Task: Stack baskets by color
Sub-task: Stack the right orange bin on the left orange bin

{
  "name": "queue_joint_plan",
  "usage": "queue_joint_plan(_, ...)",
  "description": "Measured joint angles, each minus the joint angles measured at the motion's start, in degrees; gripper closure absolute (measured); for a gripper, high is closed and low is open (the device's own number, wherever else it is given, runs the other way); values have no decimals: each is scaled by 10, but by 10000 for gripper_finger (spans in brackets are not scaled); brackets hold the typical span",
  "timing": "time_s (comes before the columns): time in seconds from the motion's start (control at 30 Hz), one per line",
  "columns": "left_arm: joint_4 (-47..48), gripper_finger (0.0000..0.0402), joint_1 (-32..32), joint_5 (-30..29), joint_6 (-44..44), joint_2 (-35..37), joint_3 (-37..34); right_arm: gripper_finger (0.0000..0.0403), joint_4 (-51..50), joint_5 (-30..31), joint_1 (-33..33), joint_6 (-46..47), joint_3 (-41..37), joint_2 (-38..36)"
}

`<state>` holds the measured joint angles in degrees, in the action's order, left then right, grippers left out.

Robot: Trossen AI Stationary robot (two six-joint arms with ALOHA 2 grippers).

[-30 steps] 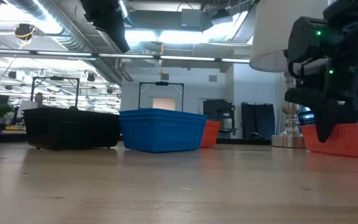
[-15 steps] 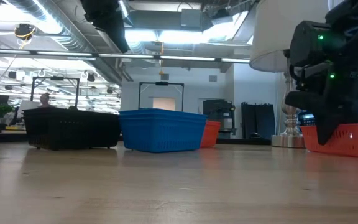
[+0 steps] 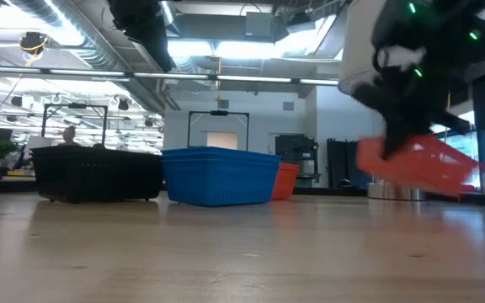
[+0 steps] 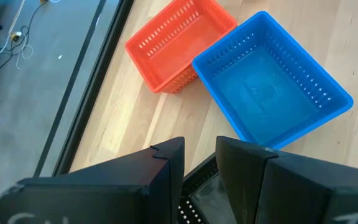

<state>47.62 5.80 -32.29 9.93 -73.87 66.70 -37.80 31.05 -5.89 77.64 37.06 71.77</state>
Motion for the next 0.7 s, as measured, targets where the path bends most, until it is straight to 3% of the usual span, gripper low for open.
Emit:
queue_joint_plan(0.13,0,317,0,0,0,0,0,401,59,49,12,-110,57,2)
queue_joint_plan(0.3,0,317,0,0,0,0,0,401,185,52,59,-300,111,22)
queue_joint_plan(0.47,-1,317,0,0,3,0,0,402,291,-22,118,-450,170,89)
queue_joint_plan(0.7,-1,317,0,0,19,0,0,403,294,-126,185,-534,289,203)
